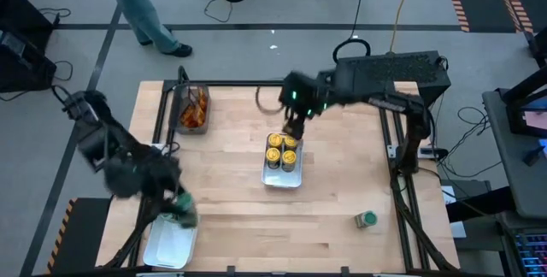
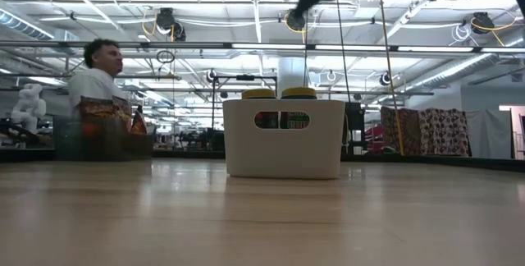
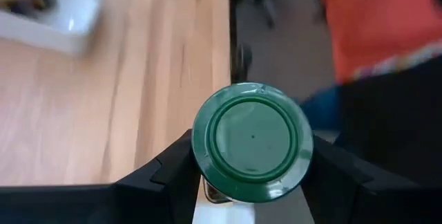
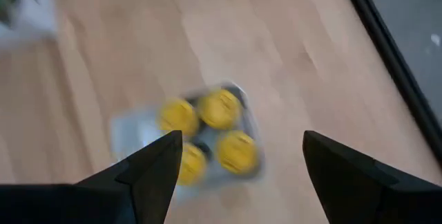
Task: Sort spices by type
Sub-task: Put the top green spice bottle into the bottom white bin
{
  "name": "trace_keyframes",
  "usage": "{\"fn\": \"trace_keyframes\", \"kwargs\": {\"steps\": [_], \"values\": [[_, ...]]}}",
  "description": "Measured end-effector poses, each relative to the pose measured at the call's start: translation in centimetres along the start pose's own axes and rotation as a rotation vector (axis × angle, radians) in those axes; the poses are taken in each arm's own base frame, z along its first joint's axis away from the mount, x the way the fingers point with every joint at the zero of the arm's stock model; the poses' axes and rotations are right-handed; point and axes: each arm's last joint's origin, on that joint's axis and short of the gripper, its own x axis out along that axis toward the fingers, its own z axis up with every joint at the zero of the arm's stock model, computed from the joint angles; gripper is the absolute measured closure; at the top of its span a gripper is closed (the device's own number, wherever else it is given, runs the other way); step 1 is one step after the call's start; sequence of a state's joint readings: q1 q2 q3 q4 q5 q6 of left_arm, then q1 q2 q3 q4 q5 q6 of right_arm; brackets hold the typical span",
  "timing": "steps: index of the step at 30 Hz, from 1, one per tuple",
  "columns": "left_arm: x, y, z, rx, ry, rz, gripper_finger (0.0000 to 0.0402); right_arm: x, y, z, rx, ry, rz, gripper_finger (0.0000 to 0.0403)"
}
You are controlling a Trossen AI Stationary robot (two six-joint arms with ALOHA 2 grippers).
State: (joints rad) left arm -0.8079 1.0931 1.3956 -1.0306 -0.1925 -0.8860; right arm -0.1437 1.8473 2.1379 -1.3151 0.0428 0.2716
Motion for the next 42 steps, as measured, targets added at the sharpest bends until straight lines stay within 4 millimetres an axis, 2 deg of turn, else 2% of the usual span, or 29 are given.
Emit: {"fn": "trace_keyframes", "kwargs": {"steps": [4,8,11,14,19,24,32,42], "values": [[-0.1,-1.5,-3.6,0.127,0.131,0.043,0.0197,-0.5,5.3,-0.5,0.065,-0.152,0.01,0.0122],[-0.4,-2.6,-6.8,0.262,0.144,0.091,0.0197,-1.3,9.7,-1.8,0.132,-0.268,0.013,0.0122],[0.2,-3.0,-8.7,0.314,0.11,0.106,0.0197,-1.9,12.0,-3.1,0.187,-0.313,-0.013,0.0122],[1.4,-2.8,-10.6,0.343,0.122,0.131,0.0197,-2.4,13.3,-4.1,0.236,-0.345,-0.029,0.0122],[3.9,-2.5,-13.0,0.351,0.113,0.122,0.0197,-2.9,14.7,-5.1,0.282,-0.369,-0.019,0.0122],[5.9,-2.2,-14.5,0.364,0.121,0.141,0.0197,-2.8,15.3,-5.5,0.29,-0.366,-0.013,0.0122],[8.9,-1.1,-16.8,0.397,0.138,0.252,0.0197,-2.2,15.4,-5.8,0.262,-0.337,-0.037,0.0122],[11.7,-0.3,-18.6,0.373,0.12,0.259,0.0197,-1.7,15.1,-6.4,0.224,-0.276,-0.098,0.0122]]}}
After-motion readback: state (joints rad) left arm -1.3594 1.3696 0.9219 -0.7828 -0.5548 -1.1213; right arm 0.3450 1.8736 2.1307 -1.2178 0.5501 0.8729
